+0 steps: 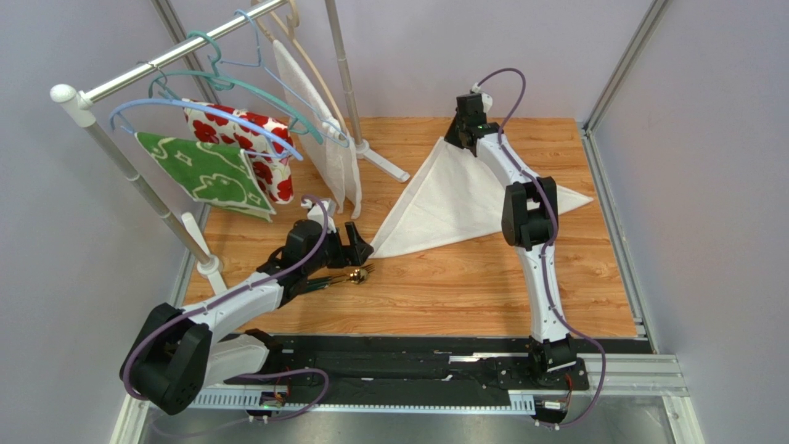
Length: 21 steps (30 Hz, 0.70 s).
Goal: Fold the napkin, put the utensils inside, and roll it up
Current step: Fold the napkin
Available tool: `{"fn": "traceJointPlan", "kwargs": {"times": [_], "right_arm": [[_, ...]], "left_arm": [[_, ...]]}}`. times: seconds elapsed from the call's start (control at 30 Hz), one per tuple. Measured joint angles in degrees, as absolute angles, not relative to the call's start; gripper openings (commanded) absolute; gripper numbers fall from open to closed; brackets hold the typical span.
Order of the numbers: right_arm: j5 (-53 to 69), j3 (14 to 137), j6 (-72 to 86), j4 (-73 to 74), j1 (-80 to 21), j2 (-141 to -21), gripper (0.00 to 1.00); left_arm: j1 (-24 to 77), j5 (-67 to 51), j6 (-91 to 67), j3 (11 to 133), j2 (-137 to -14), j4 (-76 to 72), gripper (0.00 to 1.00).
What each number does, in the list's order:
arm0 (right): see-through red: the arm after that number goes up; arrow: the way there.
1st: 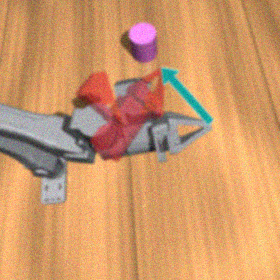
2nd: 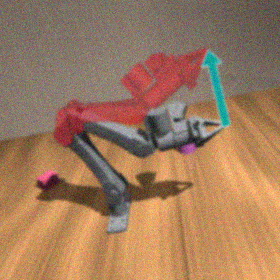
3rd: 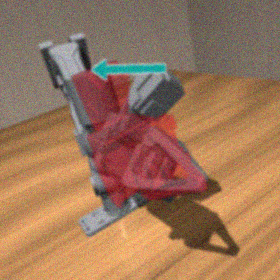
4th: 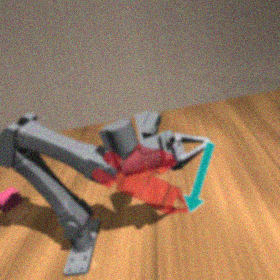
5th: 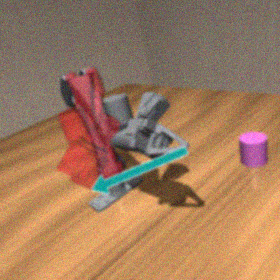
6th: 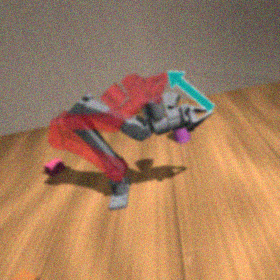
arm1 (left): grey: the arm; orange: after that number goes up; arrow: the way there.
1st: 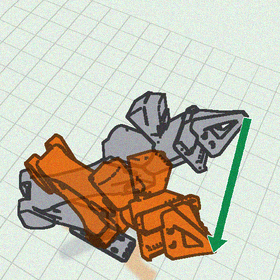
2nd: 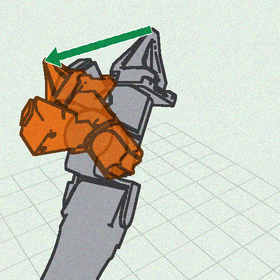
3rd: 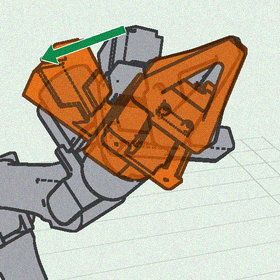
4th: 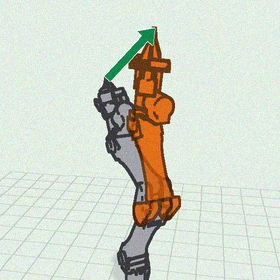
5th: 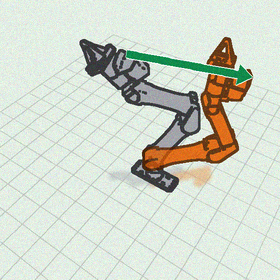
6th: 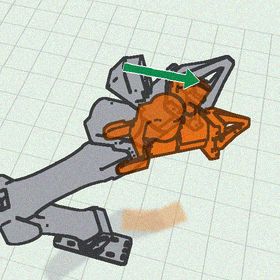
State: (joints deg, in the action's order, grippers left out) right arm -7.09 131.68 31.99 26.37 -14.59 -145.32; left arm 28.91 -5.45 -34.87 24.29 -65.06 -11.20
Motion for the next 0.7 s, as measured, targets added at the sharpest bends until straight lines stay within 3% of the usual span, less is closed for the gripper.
{"fn": "traceJointPlan", "kwargs": {"times": [0.7], "right_arm": [[-4.95,132.18,37.89,20.45,-14.59,-145.32,0.00]], "left_arm": [[28.91,-4.62,-34.57,24.25,-65.93,-11.16,0.96]]}}
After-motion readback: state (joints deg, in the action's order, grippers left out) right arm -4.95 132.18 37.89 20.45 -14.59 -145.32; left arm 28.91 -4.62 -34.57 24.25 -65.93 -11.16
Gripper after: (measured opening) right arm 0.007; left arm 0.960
